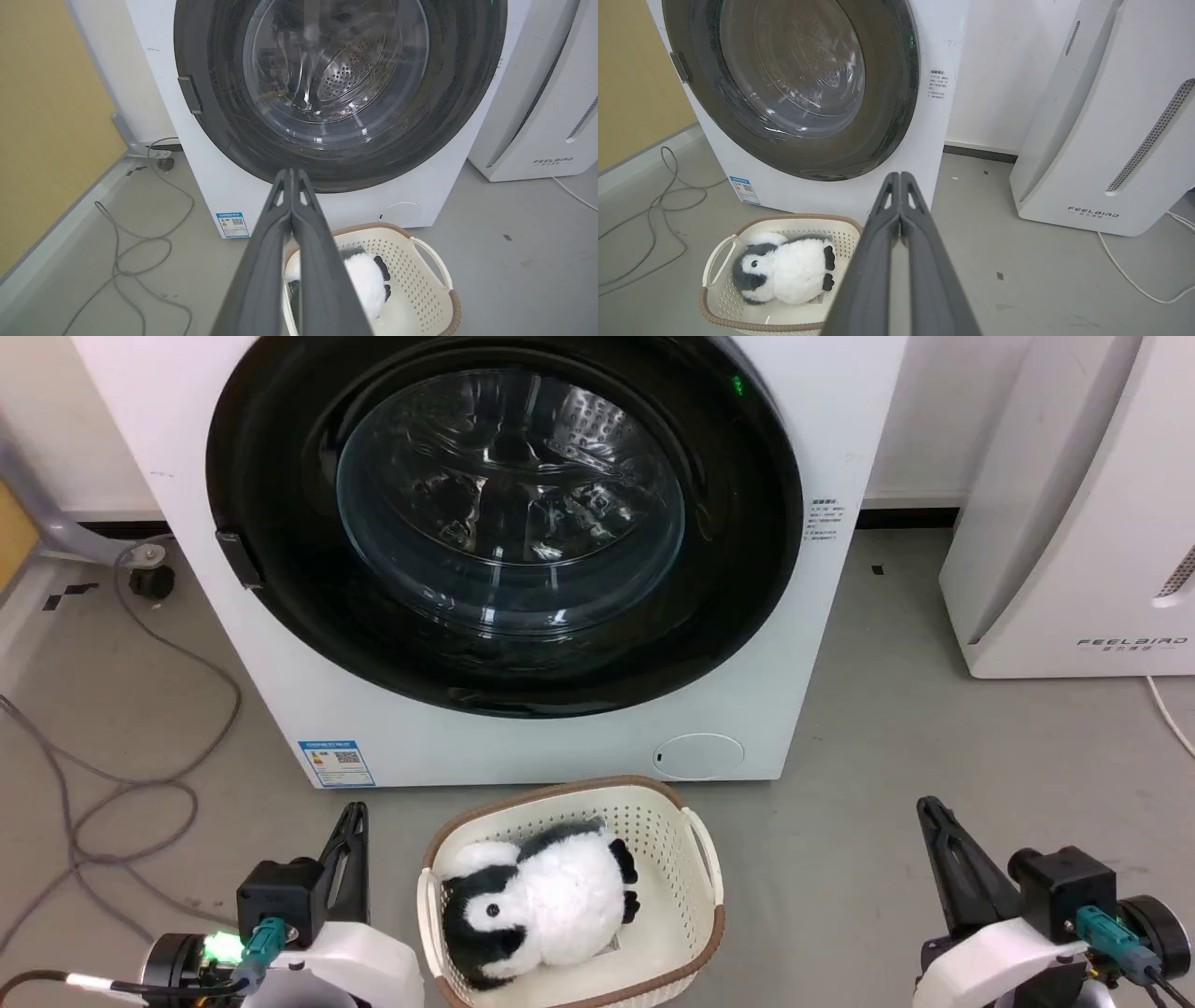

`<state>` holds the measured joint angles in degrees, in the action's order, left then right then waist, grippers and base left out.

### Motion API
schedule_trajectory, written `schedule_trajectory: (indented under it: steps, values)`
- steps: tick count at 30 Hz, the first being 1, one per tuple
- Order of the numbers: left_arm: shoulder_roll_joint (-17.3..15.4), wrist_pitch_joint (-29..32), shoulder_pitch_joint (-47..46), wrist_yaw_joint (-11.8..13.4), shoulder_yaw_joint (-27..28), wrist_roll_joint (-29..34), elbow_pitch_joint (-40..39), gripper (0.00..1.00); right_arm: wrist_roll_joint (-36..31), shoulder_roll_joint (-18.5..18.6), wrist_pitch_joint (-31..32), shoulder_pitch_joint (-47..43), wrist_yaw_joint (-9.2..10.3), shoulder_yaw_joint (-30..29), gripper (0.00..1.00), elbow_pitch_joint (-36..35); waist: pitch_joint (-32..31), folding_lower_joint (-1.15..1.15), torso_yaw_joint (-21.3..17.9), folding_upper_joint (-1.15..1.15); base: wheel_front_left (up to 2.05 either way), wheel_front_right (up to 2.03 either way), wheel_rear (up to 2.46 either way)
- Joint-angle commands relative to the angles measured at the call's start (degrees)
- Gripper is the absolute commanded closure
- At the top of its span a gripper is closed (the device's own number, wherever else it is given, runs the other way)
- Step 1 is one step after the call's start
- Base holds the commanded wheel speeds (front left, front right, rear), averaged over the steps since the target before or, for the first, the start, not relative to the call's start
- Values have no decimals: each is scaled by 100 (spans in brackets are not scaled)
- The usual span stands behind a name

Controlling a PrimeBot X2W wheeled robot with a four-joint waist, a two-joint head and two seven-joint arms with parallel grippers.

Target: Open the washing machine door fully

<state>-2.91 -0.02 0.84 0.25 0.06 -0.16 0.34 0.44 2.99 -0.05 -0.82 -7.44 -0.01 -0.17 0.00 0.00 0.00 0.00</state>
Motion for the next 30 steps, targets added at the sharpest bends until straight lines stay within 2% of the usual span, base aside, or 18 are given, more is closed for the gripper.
schedule_trajectory:
  steps: [1, 27, 28, 30]
  values:
    - [3, 2, -84, -25, -6, 16, -34, 100, -44, -12, 5, 82, -5, 1, 100, 17, 0, 0, 0, 0, 0, 0, 0]
    - [3, 2, -84, -25, -6, 16, -34, 100, -44, -12, 5, 82, -5, 1, 100, 17, 0, 0, 0, 0, 0, 0, 0]
    - [3, 1, -2, -1, 0, 0, -8, 0, 0, 0, 1, 1, 0, 2, 0, 5, 0, 0, 0, 0, 0, 0, 0]
    - [3, -1, 0, 3, 3, -2, -1, 0, 3, 0, 0, -3, 0, 3, 0, 6, 0, 0, 0, 0, 0, 0, 0]
